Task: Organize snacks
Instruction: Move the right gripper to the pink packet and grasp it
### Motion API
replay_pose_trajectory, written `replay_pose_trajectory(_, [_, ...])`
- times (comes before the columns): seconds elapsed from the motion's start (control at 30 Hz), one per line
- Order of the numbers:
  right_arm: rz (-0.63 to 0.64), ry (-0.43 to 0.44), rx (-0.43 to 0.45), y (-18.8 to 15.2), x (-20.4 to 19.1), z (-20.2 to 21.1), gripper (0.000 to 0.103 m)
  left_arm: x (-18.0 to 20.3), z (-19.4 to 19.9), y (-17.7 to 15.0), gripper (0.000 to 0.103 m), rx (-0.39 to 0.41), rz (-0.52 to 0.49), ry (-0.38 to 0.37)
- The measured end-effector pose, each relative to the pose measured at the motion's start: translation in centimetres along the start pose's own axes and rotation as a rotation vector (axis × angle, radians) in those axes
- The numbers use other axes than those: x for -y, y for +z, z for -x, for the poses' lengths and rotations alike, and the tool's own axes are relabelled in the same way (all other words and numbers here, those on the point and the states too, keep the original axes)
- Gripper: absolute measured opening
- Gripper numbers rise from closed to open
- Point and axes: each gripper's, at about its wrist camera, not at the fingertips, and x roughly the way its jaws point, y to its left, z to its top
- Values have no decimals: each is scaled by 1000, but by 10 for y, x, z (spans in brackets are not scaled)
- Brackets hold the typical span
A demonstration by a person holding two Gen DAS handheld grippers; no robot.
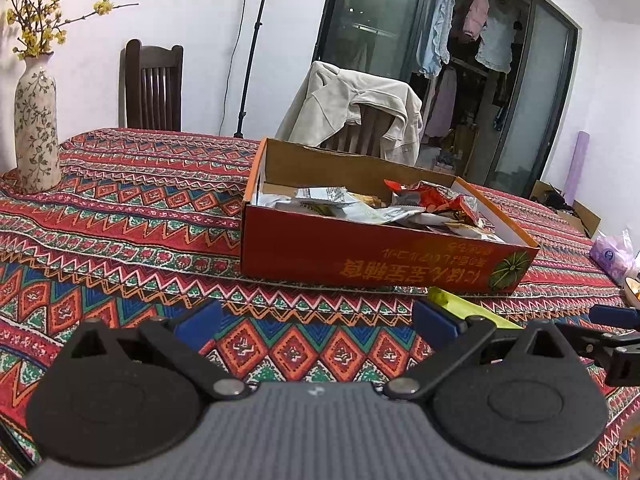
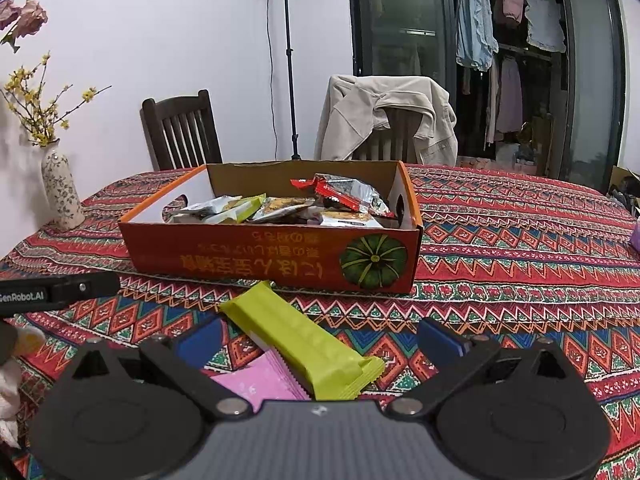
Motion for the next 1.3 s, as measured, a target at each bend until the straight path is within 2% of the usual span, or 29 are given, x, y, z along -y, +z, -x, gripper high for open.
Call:
replay_pose_trajectory(0.63, [-17,-2,-40,-19,1,12,103,2,29,-8,103,-7,-24,22])
replay_pose_trajectory(0.83, [-10,1,-44,-21,-2,14,103,-1,30,-12,103,-33,-15,37])
replay_pose_trajectory(1.3, [19,47,-103,-23,-19,-4,103,-12,29,-18,103,-59,6,54])
